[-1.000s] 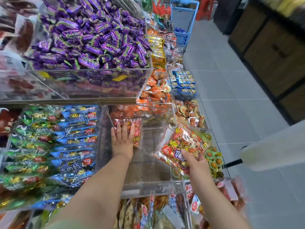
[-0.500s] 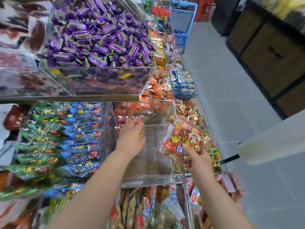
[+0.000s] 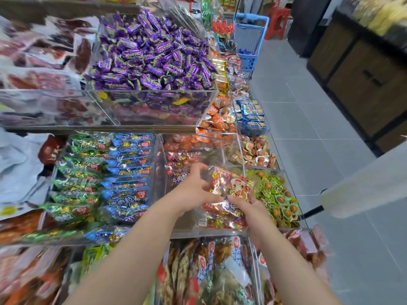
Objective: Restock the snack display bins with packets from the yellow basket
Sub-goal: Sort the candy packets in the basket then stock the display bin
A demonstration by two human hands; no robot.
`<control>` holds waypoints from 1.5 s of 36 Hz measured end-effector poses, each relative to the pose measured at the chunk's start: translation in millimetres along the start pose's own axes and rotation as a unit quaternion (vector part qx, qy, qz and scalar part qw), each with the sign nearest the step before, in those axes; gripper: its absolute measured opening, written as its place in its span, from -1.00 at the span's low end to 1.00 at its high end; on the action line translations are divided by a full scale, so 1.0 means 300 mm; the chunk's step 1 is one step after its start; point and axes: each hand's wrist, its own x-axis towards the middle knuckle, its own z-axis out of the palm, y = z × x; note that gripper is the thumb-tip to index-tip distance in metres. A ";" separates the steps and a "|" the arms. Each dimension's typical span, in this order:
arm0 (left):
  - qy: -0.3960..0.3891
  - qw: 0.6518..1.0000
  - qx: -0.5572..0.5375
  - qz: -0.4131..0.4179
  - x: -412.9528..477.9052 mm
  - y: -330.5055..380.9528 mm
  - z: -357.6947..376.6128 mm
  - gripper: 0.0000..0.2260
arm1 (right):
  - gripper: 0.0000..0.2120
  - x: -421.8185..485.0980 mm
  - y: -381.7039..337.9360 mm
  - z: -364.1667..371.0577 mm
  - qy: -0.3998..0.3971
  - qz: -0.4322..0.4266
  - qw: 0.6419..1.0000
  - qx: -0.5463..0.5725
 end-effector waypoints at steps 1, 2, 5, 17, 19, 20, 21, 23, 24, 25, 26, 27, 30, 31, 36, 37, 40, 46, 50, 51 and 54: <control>0.010 1.000 -0.014 0.002 -0.002 -0.009 0.008 -0.34 | 0.13 -0.005 0.004 0.000 0.001 -0.001 1.000 0.011; 0.026 0.999 -0.033 0.002 -0.004 -0.016 0.014 -0.41 | 0.12 -0.007 0.008 0.000 -0.001 -0.004 1.000 0.019; 0.080 0.987 -0.142 -0.007 0.003 -0.034 0.011 -0.57 | 0.21 -0.014 0.011 0.012 -0.015 -0.021 0.999 0.019; 0.103 0.947 -0.300 0.061 -0.006 -0.010 -0.147 -0.82 | -0.09 -0.004 -0.011 -0.068 0.041 -0.037 0.998 0.007; 0.077 0.961 -0.261 0.052 -0.005 -0.003 -0.160 -0.82 | -0.17 -0.007 -0.022 -0.079 0.056 -0.036 0.998 0.010; 0.068 0.967 -0.241 0.041 0.000 -0.001 -0.161 -0.82 | -0.23 -0.004 -0.025 -0.080 0.060 -0.037 0.997 0.009; 0.057 0.974 -0.218 0.030 0.005 0.003 -0.158 -0.83 | -0.29 -0.002 -0.028 -0.080 0.059 -0.037 0.998 0.003; 0.043 0.986 -0.158 0.014 0.019 0.008 -0.144 -0.81 | -0.44 -0.009 -0.041 -0.063 0.049 -0.039 0.998 -0.027; 0.043 0.991 -0.125 0.009 0.026 0.011 -0.132 -0.76 | -0.52 -0.016 -0.045 -0.051 0.036 -0.048 0.997 -0.055; 0.046 0.994 -0.102 0.003 0.033 0.012 -0.119 -0.66 | -0.59 -0.022 -0.048 -0.038 0.020 -0.061 0.994 -0.093; 0.048 0.995 -0.088 -0.003 0.041 0.013 -0.103 -0.56 | -0.62 -0.024 -0.047 -0.027 0.008 -0.071 0.989 -0.130; 0.052 0.996 -0.078 0.000 0.045 0.014 -0.087 -0.51 | -0.62 -0.023 -0.043 -0.020 0.004 -0.077 0.984 -0.160; 0.069 0.997 -0.020 0.009 0.052 0.028 -0.050 -0.35 | -0.68 -0.004 -0.021 -0.013 0.007 -0.093 0.976 -0.195; 0.062 0.998 -0.020 -0.001 0.047 0.037 -0.046 -0.24 | -0.70 0.001 -0.016 -0.016 0.016 -0.092 0.978 -0.185; -0.056 0.993 -0.083 -0.061 0.033 0.025 -0.050 0.15 | -0.71 0.015 -0.010 -0.028 0.076 -0.106 0.985 -0.109; -0.064 0.993 -0.081 -0.060 0.037 0.013 -0.047 0.10 | -0.71 0.014 -0.013 -0.026 0.077 -0.107 0.985 -0.112; -0.041 0.997 -0.053 -0.050 0.065 -0.007 -0.050 -0.12 | -0.74 0.031 -0.008 -0.029 0.073 -0.108 0.987 -0.094; 0.059 0.989 0.132 -0.002 0.095 0.031 -0.153 -0.27 | -0.34 0.057 0.011 -0.076 0.166 -0.111 0.980 0.005; 0.054 0.913 0.398 -0.078 0.140 0.041 -0.161 -0.47 | -0.33 0.070 0.008 -0.096 0.220 -0.116 0.968 0.029; 0.051 0.889 0.447 -0.091 0.155 0.032 -0.143 -0.54 | -0.35 0.073 0.004 -0.093 0.232 -0.119 0.965 0.017; 0.068 0.860 0.495 -0.105 0.209 -0.031 -0.082 -0.68 | -0.46 0.087 -0.003 -0.087 0.239 -0.128 0.963 0.002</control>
